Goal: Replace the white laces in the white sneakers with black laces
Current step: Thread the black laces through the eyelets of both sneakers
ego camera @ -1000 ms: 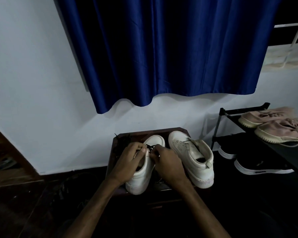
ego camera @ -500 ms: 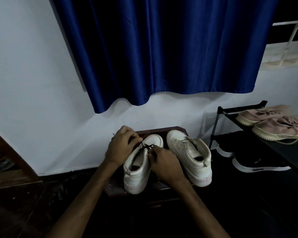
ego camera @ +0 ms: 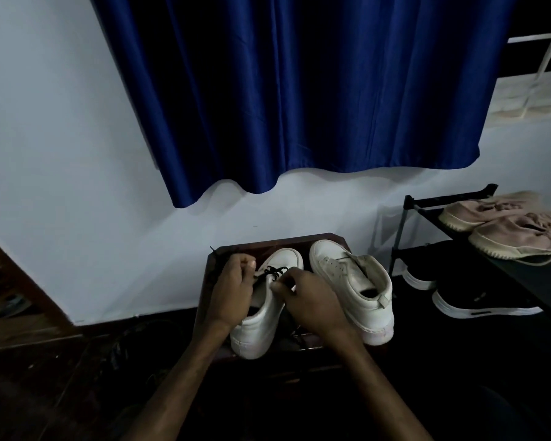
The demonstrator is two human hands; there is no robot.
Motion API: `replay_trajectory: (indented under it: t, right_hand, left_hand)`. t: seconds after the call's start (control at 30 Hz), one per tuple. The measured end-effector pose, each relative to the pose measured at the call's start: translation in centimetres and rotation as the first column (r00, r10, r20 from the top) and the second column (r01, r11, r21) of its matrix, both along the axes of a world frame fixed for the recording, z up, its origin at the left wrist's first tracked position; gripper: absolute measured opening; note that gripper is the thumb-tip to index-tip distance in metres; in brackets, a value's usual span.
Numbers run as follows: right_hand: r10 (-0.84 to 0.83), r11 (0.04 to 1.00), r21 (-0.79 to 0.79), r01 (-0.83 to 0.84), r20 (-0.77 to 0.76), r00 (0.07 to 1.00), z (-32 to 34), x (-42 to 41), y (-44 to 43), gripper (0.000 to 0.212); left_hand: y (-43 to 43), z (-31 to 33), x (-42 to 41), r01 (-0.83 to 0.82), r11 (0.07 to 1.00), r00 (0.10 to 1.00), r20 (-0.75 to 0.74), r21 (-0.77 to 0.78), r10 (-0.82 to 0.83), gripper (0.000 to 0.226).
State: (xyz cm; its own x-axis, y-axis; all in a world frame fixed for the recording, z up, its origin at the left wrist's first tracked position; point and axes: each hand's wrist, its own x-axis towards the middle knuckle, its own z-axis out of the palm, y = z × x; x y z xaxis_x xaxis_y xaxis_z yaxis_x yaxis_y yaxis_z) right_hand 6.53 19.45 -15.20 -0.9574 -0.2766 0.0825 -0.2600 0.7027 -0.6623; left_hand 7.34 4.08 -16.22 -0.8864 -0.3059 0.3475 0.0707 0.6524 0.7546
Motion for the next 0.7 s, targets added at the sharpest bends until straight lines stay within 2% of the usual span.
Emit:
replay_trajectory:
  t: [0.1,0.17,0.27,0.37,0.43,0.47,0.53,0.6,0.63,0.67,0.7]
  right_hand:
    - [-0.022,1.0,0.013,0.022,-0.05,0.999,-0.5,0.1,-0.8,0.018]
    - [-0.042,0.991,0.126,0.044,-0.024,0.999,-1.3,0.4,-0.1,0.015]
    - [-0.045,0.924,0.381,0.022,0.051,0.998,-2.2,1.1,1.4,0.022]
    - [-0.052,0.901,0.432,0.029,0.04,0.998,-1.5,0.8,1.6,0.027]
    - [-0.039,0.929,0.369,0.024,0.032,0.999,-0.9,0.1,1.3,0.03]
    - [-0.007,0.957,0.289,-0.016,0.081,0.997,-0.7,-0.2,1.3,0.032]
    - [0.123,0.992,-0.013,-0.125,0.318,0.94,-0.5,-0.5,1.6,0.031]
    - [0.224,0.936,-0.349,-0.045,0.492,0.841,-0.4,-0.3,2.1,0.027]
    - [0.209,0.914,-0.405,0.007,0.487,0.848,-0.7,-0.4,2.3,0.028]
    - [0.156,0.923,-0.385,0.024,0.43,0.889,-0.9,-0.6,2.4,0.032]
    - [0.1,0.956,-0.292,0.007,0.351,0.931,-1.3,-0.7,2.2,0.037]
  left_hand:
    - [-0.4,-0.5,-0.3,-0.043,0.998,0.997,0.06,0.046,0.04,0.018]
    - [-0.6,-0.8,-0.5,-0.071,0.997,0.991,0.121,0.042,0.066,0.019]
    - [-0.8,-1.1,-0.8,-0.093,0.995,0.982,0.168,0.02,0.088,0.021]
    - [-0.8,-1.2,-1.0,-0.079,0.997,0.981,0.176,0.012,0.076,0.024]
    - [-0.9,-1.2,-1.0,-0.075,0.997,0.977,0.198,-0.008,0.076,0.026]
    - [-1.1,-1.1,-1.0,-0.07,0.997,0.972,0.222,-0.034,0.075,0.028]
    - [-1.6,-0.9,-0.6,-0.067,0.994,0.952,0.291,-0.089,0.09,0.035]
    - [-2.3,-0.9,-0.1,-0.068,0.995,0.94,0.329,-0.077,0.089,0.042]
    - [-2.7,-0.9,0.3,-0.061,0.997,0.943,0.325,-0.036,0.069,0.044]
    - [-2.9,-0.8,0.6,-0.054,0.998,0.949,0.31,0.014,0.047,0.045]
    - [-2.9,-0.7,1.0,-0.049,0.997,0.954,0.297,0.052,0.031,0.044]
